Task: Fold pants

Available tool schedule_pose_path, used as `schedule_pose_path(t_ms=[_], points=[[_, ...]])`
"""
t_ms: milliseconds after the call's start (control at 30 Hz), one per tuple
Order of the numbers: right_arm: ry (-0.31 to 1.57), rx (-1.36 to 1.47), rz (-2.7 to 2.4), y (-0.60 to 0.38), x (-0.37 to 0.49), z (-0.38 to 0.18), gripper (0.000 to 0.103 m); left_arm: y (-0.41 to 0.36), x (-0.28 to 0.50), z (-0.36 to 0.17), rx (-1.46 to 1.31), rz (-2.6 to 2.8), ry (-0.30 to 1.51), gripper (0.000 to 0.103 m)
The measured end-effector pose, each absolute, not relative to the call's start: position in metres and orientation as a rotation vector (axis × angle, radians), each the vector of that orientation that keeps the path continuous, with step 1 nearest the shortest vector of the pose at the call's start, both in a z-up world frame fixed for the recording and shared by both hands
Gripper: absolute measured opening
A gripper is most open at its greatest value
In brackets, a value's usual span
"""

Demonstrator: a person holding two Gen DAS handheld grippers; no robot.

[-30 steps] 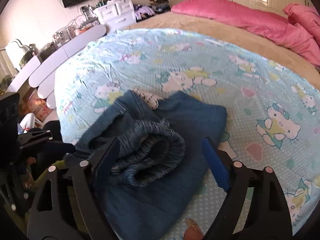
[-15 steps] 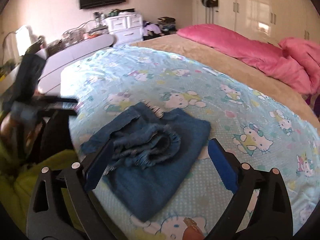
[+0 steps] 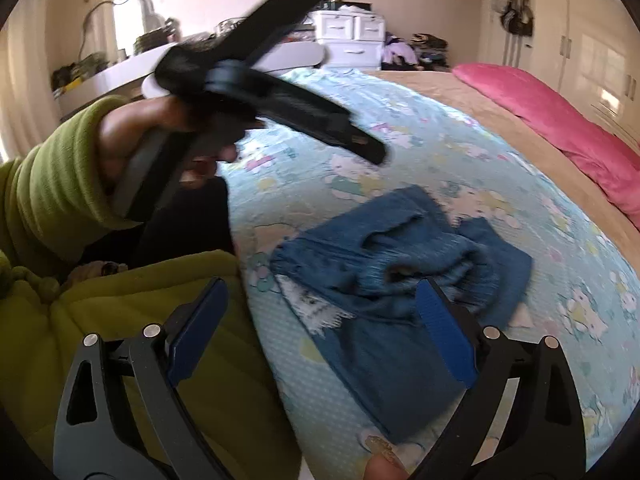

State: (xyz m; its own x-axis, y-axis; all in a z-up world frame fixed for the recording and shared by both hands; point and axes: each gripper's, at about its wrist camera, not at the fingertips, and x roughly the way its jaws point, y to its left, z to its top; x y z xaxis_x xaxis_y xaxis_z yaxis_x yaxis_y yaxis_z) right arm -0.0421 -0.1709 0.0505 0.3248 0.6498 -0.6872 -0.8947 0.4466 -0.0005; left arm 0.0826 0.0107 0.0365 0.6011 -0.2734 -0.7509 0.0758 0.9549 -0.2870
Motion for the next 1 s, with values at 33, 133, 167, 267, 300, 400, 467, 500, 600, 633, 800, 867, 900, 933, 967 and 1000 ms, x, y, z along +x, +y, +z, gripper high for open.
schedule_pose_path(t_ms=[33, 133, 167, 267, 300, 400, 467, 500, 600, 633, 800, 867, 900, 933, 967, 1000], points=[[0.676, -0.432, 1.059, -0.167, -0.043, 0.049, 0.082, 0.008, 0.086, 0.033, -0.236, -0.211, 0.916, 0.065], [0.673, -0.478, 1.078, -0.151, -0.045, 0.044, 0.069, 0.001, 0.099, 0.023, -0.216, -0.236, 0.944, 0.043], [0.672, -0.491, 1.085, -0.147, -0.045, 0.043, 0.067, -0.001, 0.104, 0.017, -0.210, -0.245, 0.958, 0.041], [0.660, -0.541, 1.116, -0.134, -0.044, 0.038, 0.059, -0.006, 0.117, 0.002, -0.207, -0.260, 0.995, 0.037], [0.658, -0.573, 1.128, -0.128, -0.043, 0.034, 0.054, -0.008, 0.121, -0.005, -0.204, -0.260, 1.012, 0.036], [0.649, -0.668, 1.129, -0.114, -0.041, 0.025, 0.044, -0.013, 0.127, -0.020, -0.191, -0.260, 1.039, 0.036], [0.647, -0.713, 1.135, -0.106, -0.039, 0.020, 0.040, -0.012, 0.129, -0.025, -0.193, -0.262, 1.044, 0.036], [0.662, -0.736, 1.115, -0.102, -0.033, 0.015, 0.040, -0.010, 0.130, -0.026, -0.205, -0.266, 1.047, 0.037], [0.679, -0.745, 1.113, -0.094, -0.023, 0.008, 0.039, -0.008, 0.131, -0.026, -0.213, -0.268, 1.048, 0.037], [0.680, -0.750, 1.130, -0.092, -0.023, 0.007, 0.030, -0.009, 0.131, -0.027, -0.205, -0.266, 1.047, 0.037], [0.711, -0.801, 1.257, -0.102, -0.048, 0.012, 0.005, -0.007, 0.133, -0.027, -0.222, -0.275, 1.044, 0.038], [0.721, -0.792, 1.251, -0.109, -0.053, 0.012, 0.005, -0.006, 0.133, -0.028, -0.229, -0.280, 1.040, 0.038], [0.721, -0.817, 1.224, -0.111, -0.054, 0.006, 0.005, -0.005, 0.133, -0.028, -0.235, -0.281, 1.036, 0.038], [0.732, -0.807, 1.213, -0.113, -0.052, -0.001, 0.005, -0.005, 0.133, -0.029, -0.236, -0.284, 1.035, 0.038], [0.747, -0.781, 1.216, -0.114, -0.050, -0.004, 0.005, -0.005, 0.133, -0.029, -0.239, -0.282, 1.033, 0.038], [0.776, -0.727, 1.220, -0.115, -0.045, -0.007, 0.005, -0.006, 0.132, -0.029, -0.239, -0.281, 1.031, 0.038]])
